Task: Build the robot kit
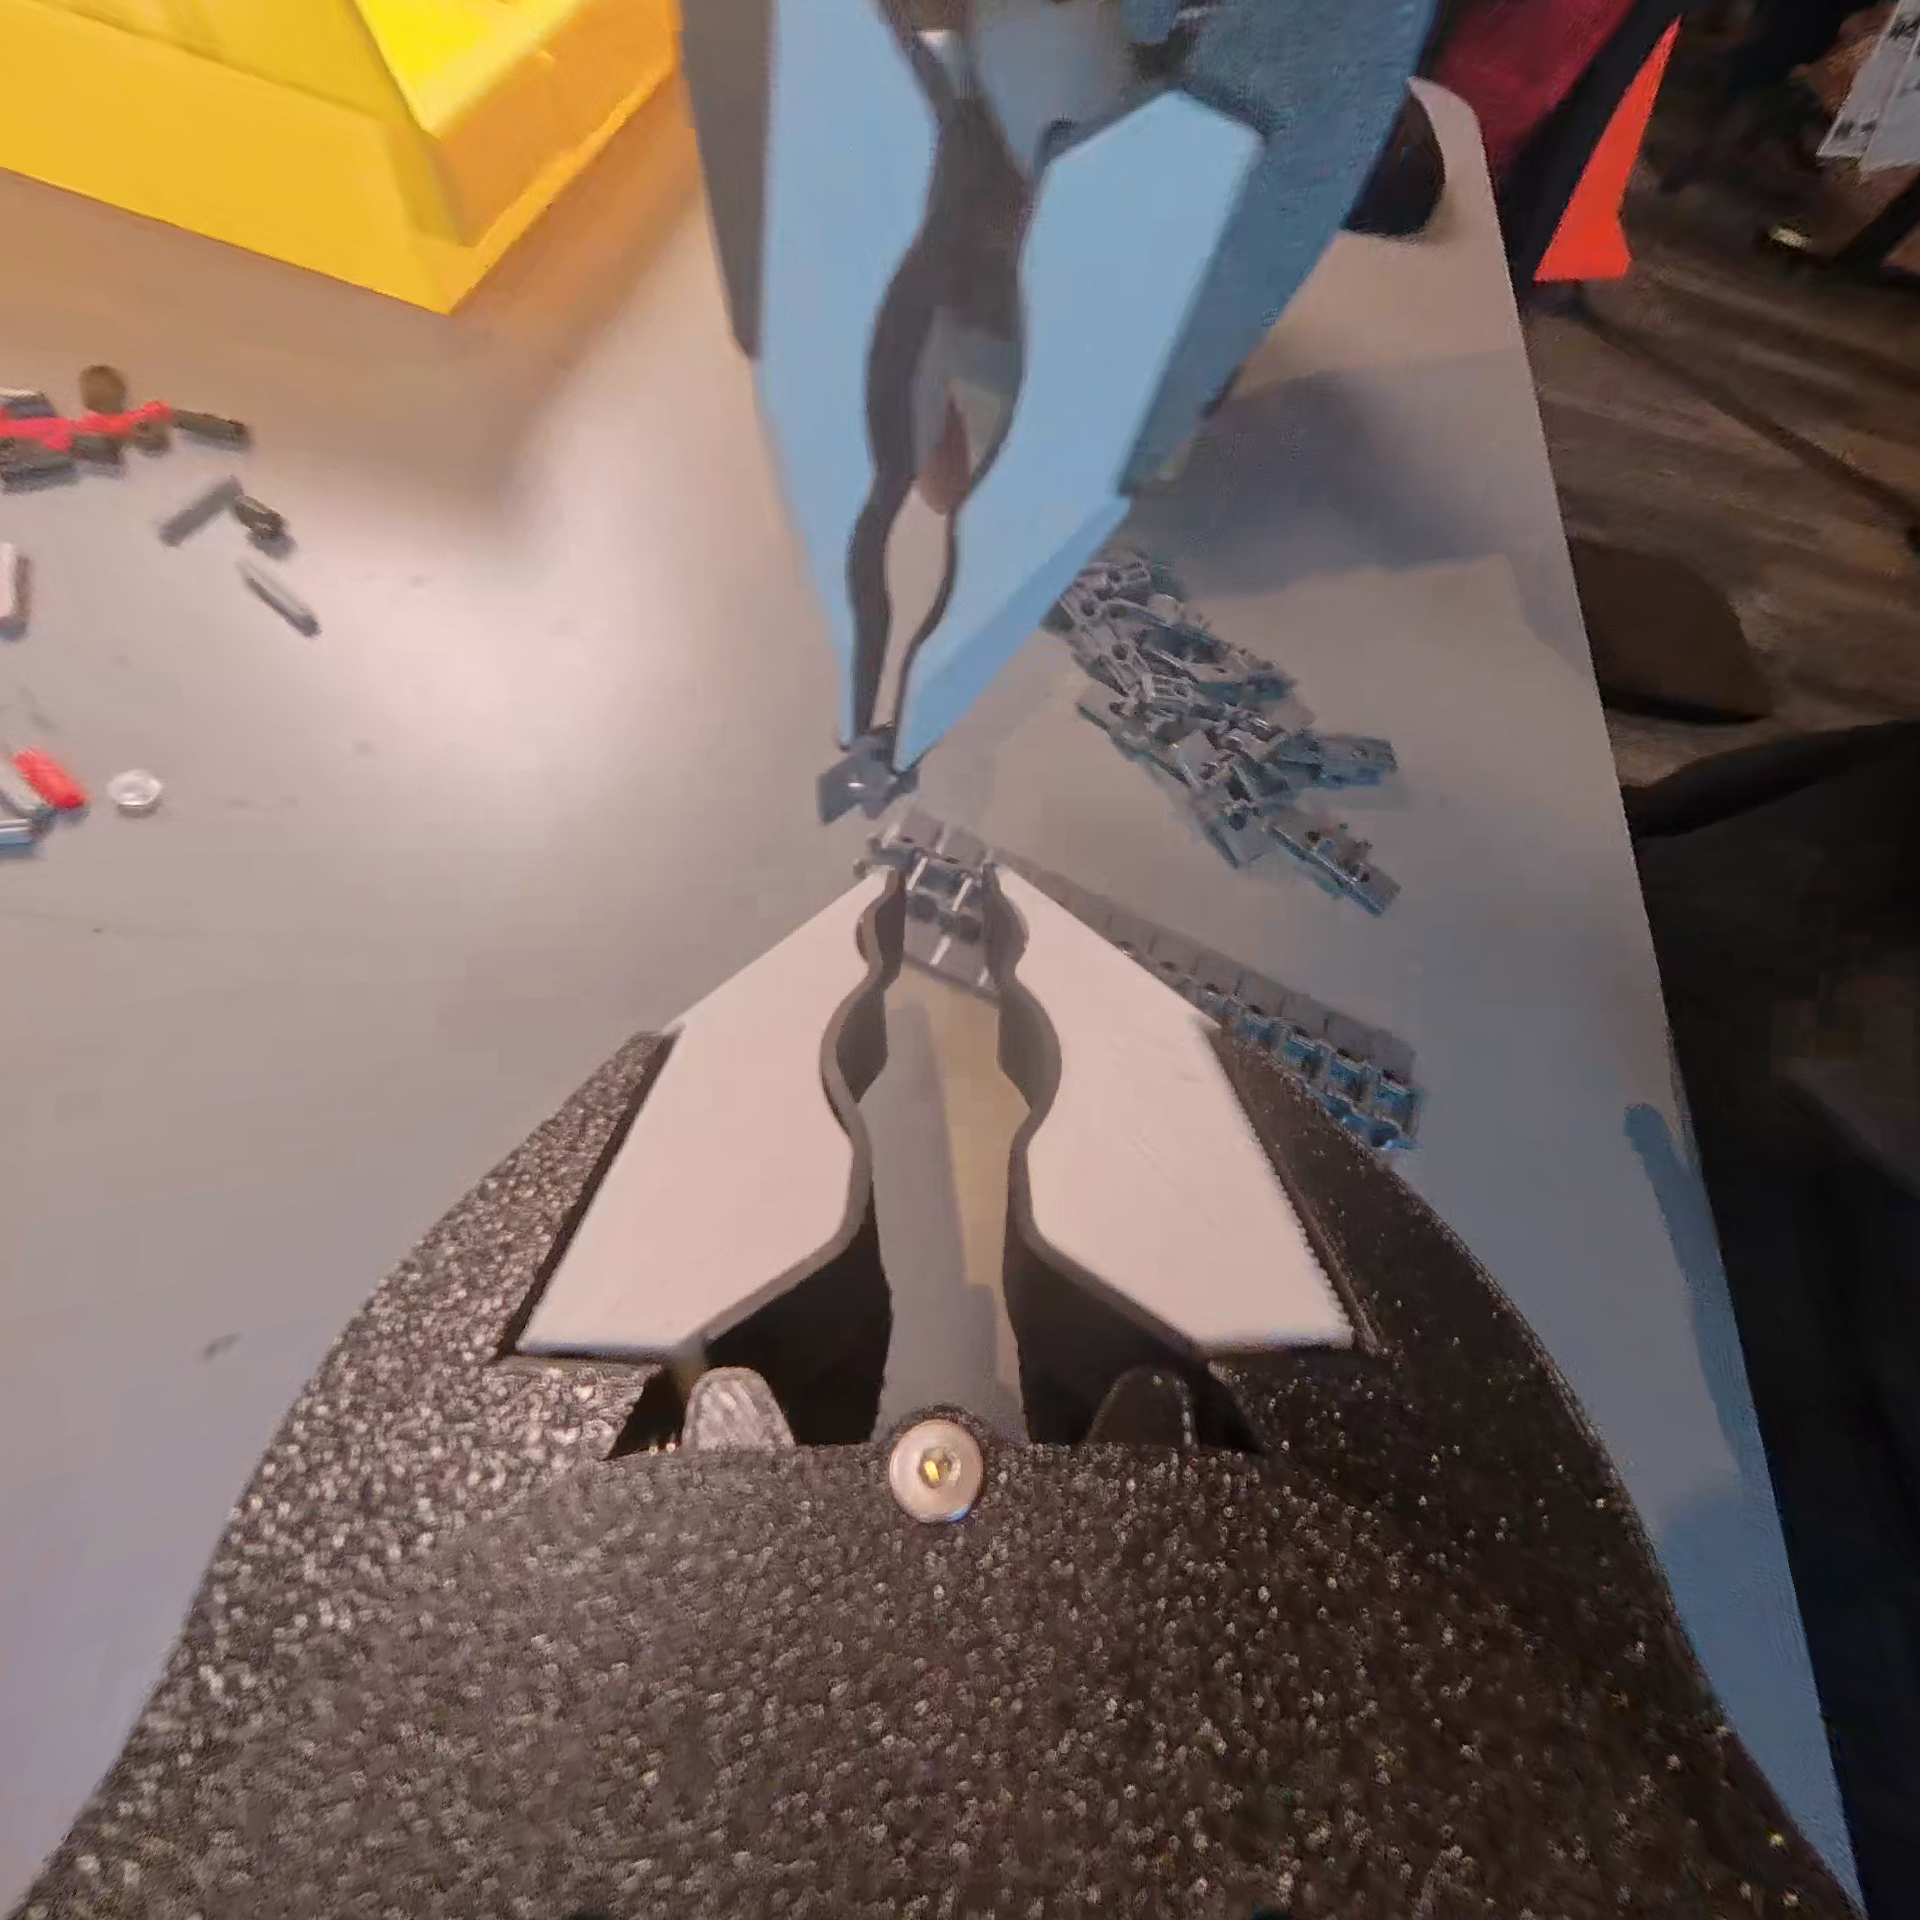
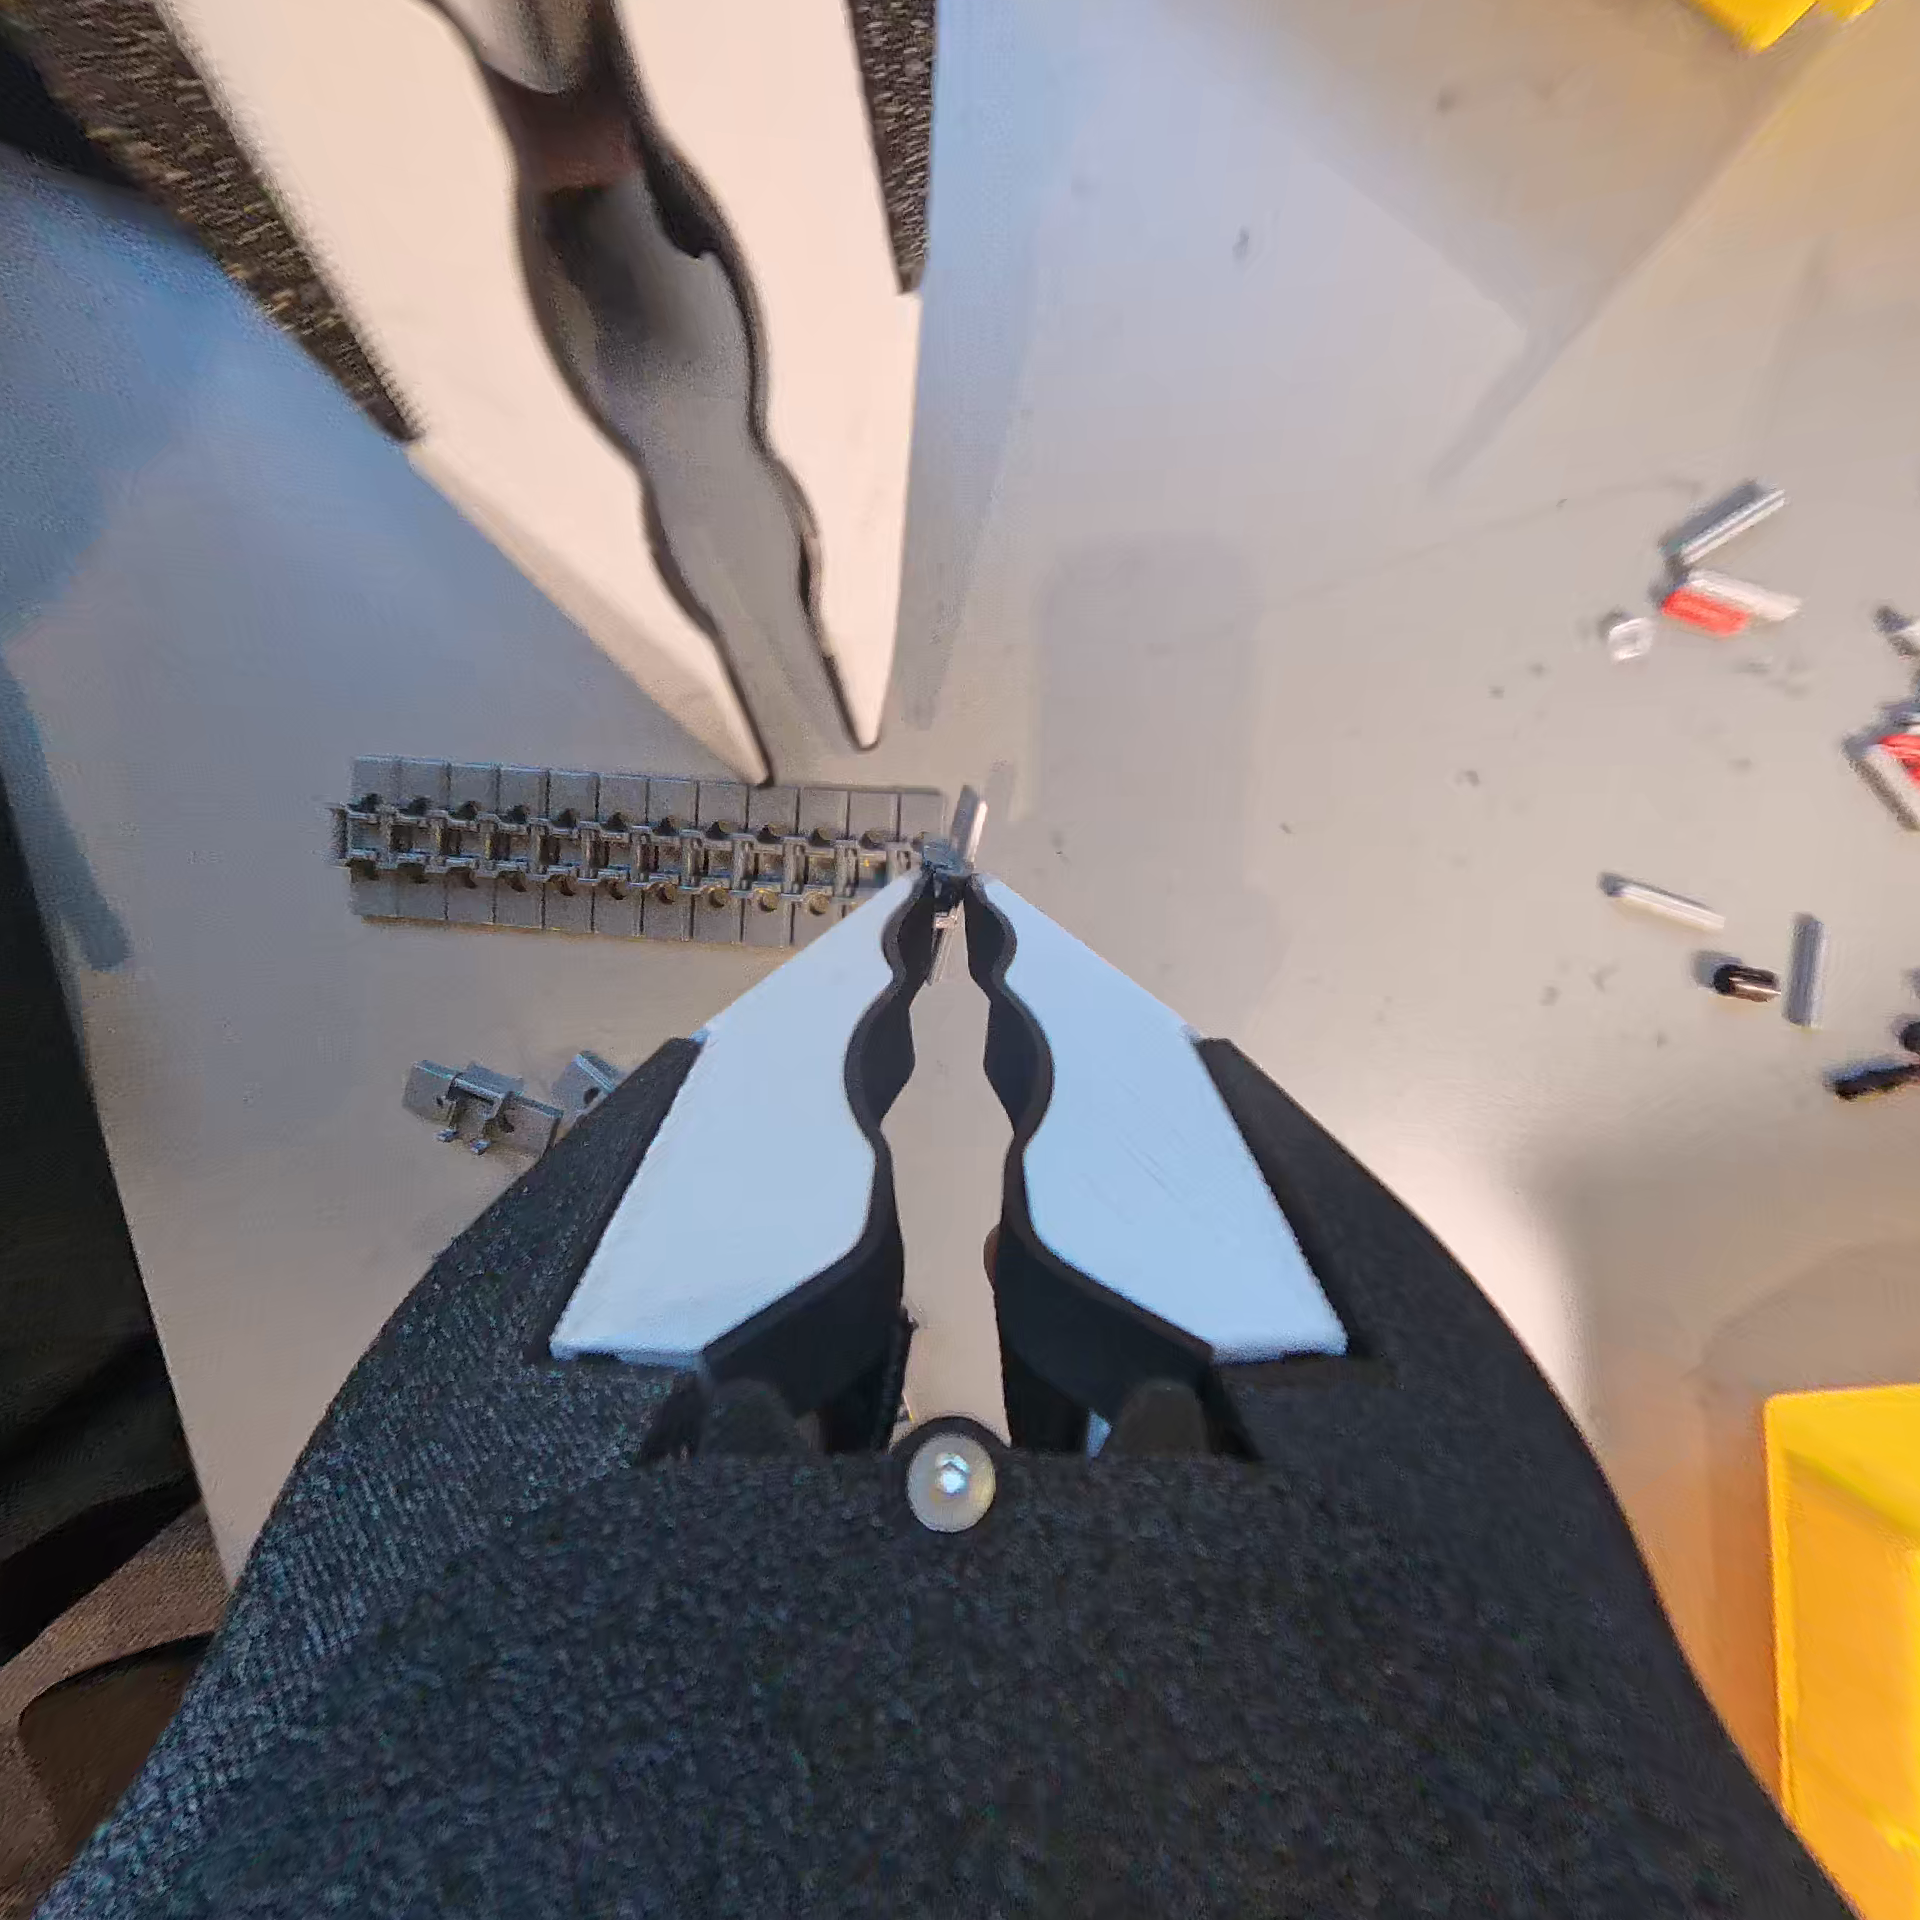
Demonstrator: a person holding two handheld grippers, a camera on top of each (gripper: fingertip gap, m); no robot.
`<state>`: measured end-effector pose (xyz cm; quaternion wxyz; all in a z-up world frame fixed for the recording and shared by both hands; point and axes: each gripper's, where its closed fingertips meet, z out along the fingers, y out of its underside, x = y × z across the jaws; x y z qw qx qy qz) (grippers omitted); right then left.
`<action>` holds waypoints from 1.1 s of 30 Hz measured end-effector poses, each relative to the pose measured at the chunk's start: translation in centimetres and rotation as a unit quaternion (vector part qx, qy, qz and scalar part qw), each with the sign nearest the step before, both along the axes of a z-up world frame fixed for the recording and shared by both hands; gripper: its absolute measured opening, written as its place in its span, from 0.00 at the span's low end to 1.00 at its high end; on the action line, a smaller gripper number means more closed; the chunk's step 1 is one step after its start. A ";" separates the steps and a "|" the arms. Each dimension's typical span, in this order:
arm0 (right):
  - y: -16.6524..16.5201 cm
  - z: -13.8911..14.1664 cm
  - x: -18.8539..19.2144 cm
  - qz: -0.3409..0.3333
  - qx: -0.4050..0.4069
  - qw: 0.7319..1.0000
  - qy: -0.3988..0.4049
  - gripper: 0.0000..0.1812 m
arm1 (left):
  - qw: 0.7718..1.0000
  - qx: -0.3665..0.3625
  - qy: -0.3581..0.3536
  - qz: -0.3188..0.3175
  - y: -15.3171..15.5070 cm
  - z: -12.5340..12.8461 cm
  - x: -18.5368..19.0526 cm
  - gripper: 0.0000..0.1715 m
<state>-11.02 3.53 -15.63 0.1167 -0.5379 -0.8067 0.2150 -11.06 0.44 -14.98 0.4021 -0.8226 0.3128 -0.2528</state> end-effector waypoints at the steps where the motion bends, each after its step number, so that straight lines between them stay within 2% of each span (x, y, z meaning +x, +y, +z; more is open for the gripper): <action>1: -0.1 -0.6 0.0 -0.001 -0.001 1.000 -0.013 0.03 | 1.000 -0.006 0.018 -0.004 -0.3 -0.5 0.4 0.07; 5: -0.1 -2.1 0.2 0.006 0.029 0.998 -0.052 0.03 | 0.998 -0.018 0.059 -0.021 -1.0 -1.8 2.3 0.07; 9: 0.1 -2.2 0.0 0.026 0.061 0.995 -0.068 0.03 | 0.993 -0.028 0.111 -0.031 -1.4 -3.5 2.9 0.10; 24: 0.1 -2.4 -0.5 0.096 0.122 0.983 -0.096 0.03 | 0.991 -0.003 0.130 -0.034 -1.4 -3.5 2.8 0.08; 26: 0.1 -2.5 -0.5 0.097 0.126 0.983 -0.090 0.03 | 0.991 -0.004 0.129 -0.044 -1.7 -3.6 3.0 0.04; 33: -0.1 -2.5 -0.4 0.088 0.135 0.985 -0.066 0.03 | 0.988 0.018 0.148 -0.045 -1.8 -3.6 3.1 0.04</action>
